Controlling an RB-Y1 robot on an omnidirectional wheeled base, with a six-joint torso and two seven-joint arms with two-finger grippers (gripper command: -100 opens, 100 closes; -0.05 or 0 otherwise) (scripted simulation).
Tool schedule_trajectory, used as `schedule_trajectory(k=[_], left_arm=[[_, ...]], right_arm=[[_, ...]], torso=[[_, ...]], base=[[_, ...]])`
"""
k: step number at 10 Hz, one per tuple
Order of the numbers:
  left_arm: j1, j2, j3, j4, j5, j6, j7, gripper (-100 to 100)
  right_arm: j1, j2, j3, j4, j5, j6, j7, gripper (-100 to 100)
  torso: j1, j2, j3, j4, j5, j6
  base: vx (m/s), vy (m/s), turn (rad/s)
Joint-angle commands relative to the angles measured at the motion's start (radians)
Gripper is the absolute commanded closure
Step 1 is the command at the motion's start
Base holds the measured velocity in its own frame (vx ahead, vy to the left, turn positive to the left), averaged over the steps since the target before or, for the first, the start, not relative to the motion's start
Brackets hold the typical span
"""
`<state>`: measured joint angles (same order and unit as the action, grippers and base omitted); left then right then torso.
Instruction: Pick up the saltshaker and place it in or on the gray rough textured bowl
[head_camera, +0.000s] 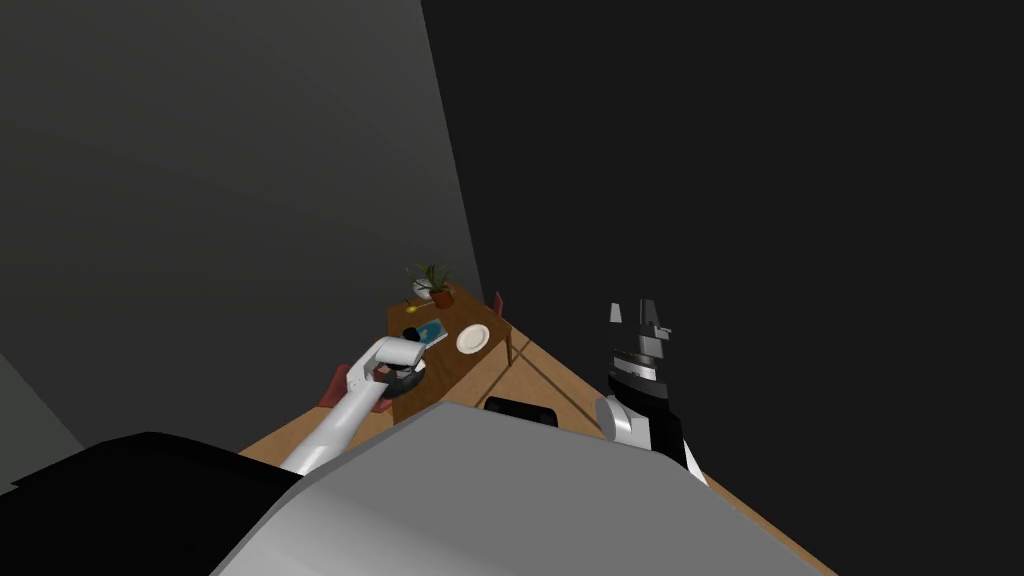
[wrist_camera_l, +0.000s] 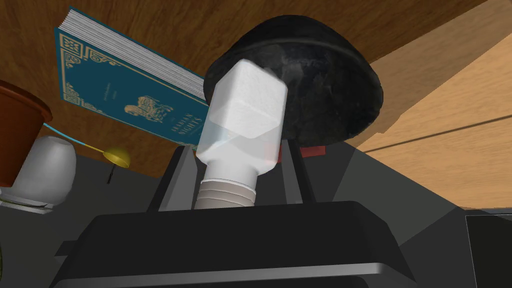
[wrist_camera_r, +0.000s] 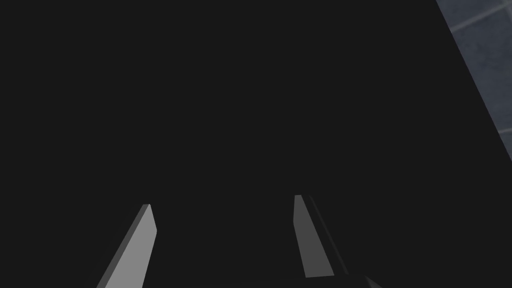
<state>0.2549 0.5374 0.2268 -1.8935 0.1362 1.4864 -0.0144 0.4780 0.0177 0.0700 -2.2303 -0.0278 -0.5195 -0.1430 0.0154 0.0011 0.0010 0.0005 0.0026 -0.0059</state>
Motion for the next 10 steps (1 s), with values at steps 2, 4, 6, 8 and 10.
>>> schedule_trajectory(k=[2, 4, 6, 8, 10], left_arm=[[0.048, 0.008, 0.055, -0.051, 0.049, 0.004, -0.024, 100], [0.050, 0.010, 0.060, -0.060, 0.053, 0.013, -0.024, 100], [0.052, 0.012, 0.063, -0.062, 0.054, 0.013, -0.025, -100], [0.052, 0.012, 0.063, -0.062, 0.054, 0.013, -0.025, -100], [0.052, 0.012, 0.063, -0.062, 0.054, 0.013, -0.025, 0]], right_arm=[[0.000, 0.000, 0.000, 0.000, 0.000, 0.000, 0.000, 0], [0.000, 0.000, 0.000, 0.000, 0.000, 0.000, 0.000, 0], [0.000, 0.000, 0.000, 0.000, 0.000, 0.000, 0.000, 0], [0.000, 0.000, 0.000, 0.000, 0.000, 0.000, 0.000, 0], [0.000, 0.000, 0.000, 0.000, 0.000, 0.000, 0.000, 0]], torso=[[0.001, 0.000, 0.000, 0.000, 0.001, 0.000], [0.000, -0.002, -0.001, 0.000, 0.001, 0.001], [-0.011, -0.003, -0.002, 0.000, -0.001, 0.002], [-0.013, -0.003, -0.002, 0.000, -0.001, 0.003], [-0.013, -0.003, -0.002, 0.000, -0.001, 0.003]], base=[[-0.032, 0.195, 0.043], [0.006, 0.127, 0.018], [-0.001, 0.012, -0.001], [0.000, 0.000, 0.000], [0.000, 0.000, 0.000]])
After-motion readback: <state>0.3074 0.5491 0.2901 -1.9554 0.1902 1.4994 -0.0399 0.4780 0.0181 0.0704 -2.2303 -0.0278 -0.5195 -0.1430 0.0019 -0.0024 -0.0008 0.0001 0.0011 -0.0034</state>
